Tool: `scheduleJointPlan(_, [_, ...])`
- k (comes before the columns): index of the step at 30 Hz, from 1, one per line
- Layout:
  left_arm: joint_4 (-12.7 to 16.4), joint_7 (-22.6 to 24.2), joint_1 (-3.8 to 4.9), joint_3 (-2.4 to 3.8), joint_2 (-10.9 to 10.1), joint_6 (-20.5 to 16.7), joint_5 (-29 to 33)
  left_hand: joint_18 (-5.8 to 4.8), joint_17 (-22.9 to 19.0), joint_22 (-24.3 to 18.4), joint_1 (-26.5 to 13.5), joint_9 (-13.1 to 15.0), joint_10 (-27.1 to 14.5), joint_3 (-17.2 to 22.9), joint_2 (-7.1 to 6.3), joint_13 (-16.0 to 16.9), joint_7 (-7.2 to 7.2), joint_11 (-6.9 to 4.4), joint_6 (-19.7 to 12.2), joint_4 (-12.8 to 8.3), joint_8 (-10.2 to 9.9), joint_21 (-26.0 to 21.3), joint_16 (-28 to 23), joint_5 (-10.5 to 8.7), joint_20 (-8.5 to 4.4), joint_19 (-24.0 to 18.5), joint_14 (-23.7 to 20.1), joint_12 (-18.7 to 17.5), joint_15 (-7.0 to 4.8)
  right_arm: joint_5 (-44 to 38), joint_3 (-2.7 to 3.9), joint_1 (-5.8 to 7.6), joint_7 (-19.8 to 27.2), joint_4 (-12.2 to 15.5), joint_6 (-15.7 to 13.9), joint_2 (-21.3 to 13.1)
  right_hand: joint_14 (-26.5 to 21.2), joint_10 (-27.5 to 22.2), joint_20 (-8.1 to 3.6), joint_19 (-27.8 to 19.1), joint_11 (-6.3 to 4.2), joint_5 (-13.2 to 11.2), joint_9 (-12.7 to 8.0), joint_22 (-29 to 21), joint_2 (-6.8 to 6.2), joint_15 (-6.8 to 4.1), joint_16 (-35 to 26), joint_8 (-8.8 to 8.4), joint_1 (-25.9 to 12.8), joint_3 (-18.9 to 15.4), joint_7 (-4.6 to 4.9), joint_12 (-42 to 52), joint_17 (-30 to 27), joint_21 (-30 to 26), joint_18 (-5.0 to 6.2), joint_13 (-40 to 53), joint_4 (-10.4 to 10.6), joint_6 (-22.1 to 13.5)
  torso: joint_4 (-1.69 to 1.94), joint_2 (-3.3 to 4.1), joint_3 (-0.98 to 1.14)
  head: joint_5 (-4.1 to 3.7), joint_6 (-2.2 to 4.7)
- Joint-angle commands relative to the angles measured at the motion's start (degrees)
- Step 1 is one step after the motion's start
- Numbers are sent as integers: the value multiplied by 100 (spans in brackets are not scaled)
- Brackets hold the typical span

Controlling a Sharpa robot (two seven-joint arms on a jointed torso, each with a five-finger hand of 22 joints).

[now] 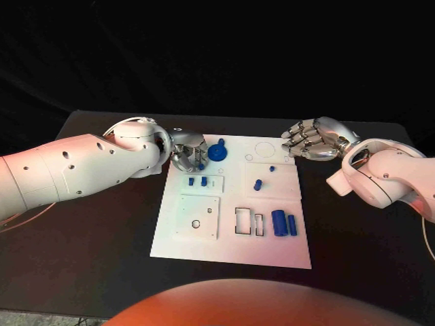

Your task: Assemble the parts on the task board

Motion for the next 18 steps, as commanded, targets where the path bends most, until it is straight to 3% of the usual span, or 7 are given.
scheduleJointPlan(1, [-1,-54,-5,-4,5,154,40,-66,-15,700,-50,-19,6,-40,-6,-6,14,37,-60,12,-37,-41,-22,23,20,-23,-32,-29,-6,-36,0,-3,42,0,69,5,-24,-26,7,0,3,-4,-7,-10,28,4,-27,27,-12,-1,484,36,-5,-6,74,-5,-30,-16,0,1,0,1,1])
scheduleJointPlan(18, [-25,-84,-4,-5,13,90,46,-64,-42,697,-123,-43,1,-73,-49,-4,44,55,-201,26,-114,-53,-18,89,41,-28,-47,-76,13,-36,0,-4,12,-8,94,2,-26,-29,8,-2,4,-4,-12,-20,28,6,-31,29,-15,-2,486,37,-11,-6,74,-8,-32,-21,-2,0,1,-17,1])
